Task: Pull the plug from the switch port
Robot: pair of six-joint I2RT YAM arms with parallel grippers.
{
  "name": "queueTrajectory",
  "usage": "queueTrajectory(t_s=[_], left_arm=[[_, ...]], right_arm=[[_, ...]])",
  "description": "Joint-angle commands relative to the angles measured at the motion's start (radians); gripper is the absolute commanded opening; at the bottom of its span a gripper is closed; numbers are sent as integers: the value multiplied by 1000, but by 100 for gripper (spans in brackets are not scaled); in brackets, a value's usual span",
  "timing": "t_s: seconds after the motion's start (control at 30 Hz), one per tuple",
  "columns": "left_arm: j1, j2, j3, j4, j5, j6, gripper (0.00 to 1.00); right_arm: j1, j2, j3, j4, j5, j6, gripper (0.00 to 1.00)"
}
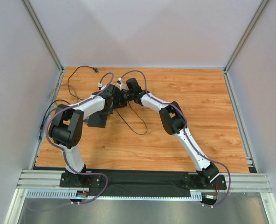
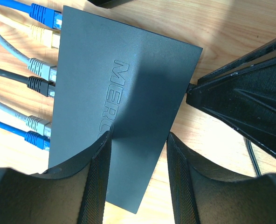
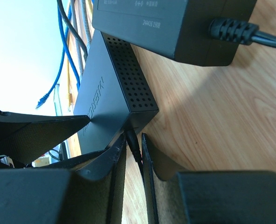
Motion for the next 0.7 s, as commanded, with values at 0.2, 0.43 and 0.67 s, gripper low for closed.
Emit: queueTrajectory(t_s=[0.2, 0.43, 0.67], left_arm=[[41, 80, 61, -21, 55, -49, 52], [69, 122, 110, -25, 87, -55, 50], [74, 151, 136, -32, 94, -56, 43]], right_arm=[[-12, 26, -2, 40, -22, 42, 19], [-14, 26, -3, 45, -23, 45, 18], [-12, 26, -3, 45, -25, 49, 17]])
